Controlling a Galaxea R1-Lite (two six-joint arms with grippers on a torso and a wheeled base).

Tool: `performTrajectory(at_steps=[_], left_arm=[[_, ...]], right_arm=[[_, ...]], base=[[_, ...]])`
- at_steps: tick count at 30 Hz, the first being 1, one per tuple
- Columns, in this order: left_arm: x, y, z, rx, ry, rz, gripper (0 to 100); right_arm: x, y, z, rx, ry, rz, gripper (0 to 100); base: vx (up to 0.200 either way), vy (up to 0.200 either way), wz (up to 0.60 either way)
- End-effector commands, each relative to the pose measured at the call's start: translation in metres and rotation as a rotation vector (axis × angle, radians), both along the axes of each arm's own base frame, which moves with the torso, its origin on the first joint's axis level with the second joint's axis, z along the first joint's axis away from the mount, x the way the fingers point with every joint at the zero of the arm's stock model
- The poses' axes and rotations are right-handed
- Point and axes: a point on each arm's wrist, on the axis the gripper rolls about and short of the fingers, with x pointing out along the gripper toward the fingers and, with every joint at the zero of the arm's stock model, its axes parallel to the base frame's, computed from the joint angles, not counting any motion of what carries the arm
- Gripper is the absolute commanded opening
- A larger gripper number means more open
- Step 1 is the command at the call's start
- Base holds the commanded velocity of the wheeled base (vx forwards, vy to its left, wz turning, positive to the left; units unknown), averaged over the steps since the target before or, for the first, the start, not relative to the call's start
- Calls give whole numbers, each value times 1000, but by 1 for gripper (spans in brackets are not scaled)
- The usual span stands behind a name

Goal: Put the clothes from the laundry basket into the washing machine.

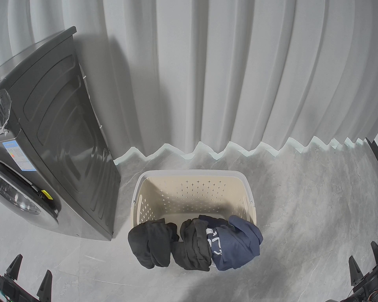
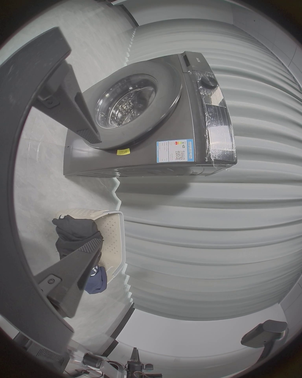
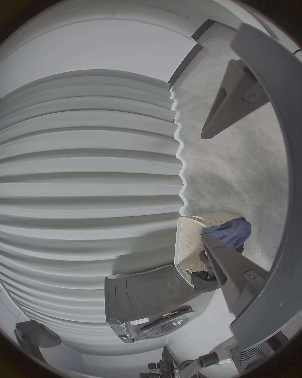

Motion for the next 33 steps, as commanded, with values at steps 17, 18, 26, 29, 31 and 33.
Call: performTrajectory(at_steps=[17,18,26,29,31,33], left_arm=[[0,0,-5,-2,-2,1,100],[0,0,-5,-2,-2,0,100],[0,0,-5,-2,-2,0,100],[0,0,-5,-3,-2,0,100],[0,0,-5,-2,-2,1,100],[0,0,-5,-2,-2,0,100]], right_arm=[[0,0,-5,0,0,0,100],[0,0,-5,0,0,0,100],[0,0,-5,0,0,0,100],[0,0,-5,0,0,0,100],[0,0,-5,0,0,0,100],[0,0,-5,0,0,0,100]], base=[[0,-71,0],[0,0,0],[100,0,0],[200,0,0],[200,0,0],[0,0,0]])
